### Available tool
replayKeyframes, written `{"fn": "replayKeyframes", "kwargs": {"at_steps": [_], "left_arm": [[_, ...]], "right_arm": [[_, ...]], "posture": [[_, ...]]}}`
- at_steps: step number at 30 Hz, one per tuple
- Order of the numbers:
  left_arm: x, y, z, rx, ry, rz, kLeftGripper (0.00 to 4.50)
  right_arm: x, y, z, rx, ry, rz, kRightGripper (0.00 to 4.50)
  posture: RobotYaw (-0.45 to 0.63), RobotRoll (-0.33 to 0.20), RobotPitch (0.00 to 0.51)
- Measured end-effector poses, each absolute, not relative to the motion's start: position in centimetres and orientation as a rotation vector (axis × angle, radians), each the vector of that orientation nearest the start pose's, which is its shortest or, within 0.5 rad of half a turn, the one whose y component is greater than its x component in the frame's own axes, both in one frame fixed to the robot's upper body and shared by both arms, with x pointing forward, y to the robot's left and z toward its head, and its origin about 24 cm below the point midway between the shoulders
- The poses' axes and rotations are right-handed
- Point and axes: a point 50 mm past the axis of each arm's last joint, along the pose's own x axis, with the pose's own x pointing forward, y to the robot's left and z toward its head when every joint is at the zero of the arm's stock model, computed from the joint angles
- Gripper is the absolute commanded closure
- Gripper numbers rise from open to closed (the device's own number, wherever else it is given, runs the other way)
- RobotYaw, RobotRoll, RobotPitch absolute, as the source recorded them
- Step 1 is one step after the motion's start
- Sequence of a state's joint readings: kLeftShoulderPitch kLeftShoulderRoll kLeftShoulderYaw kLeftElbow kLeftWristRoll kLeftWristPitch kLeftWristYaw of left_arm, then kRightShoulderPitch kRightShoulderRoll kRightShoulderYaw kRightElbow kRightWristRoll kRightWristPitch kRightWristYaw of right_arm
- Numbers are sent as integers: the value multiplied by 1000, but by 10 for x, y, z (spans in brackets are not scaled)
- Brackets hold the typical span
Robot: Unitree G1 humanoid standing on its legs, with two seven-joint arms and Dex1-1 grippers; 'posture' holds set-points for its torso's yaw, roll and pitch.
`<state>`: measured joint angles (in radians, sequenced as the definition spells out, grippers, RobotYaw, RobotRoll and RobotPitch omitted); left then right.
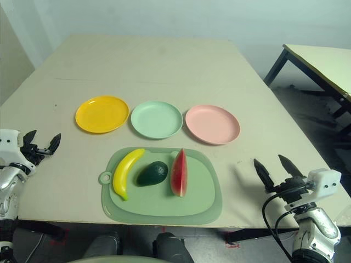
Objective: Place the fruits into color-matched plates.
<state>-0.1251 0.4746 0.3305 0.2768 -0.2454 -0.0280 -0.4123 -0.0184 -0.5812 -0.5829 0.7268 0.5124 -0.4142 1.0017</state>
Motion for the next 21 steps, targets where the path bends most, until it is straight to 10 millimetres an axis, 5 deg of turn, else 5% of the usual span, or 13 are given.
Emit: {"fn": "replayKeyframes", "kwargs": {"at_steps": [14,21], "left_arm": [[263,301,73,139,13,-43,0],[259,275,85,136,32,-501,0]], "right_arm": [[185,-390,59,-102,-61,143,21],[177,-396,73,-167,-28,173,21]], "posture": [[32,0,60],[-16,0,81]]}}
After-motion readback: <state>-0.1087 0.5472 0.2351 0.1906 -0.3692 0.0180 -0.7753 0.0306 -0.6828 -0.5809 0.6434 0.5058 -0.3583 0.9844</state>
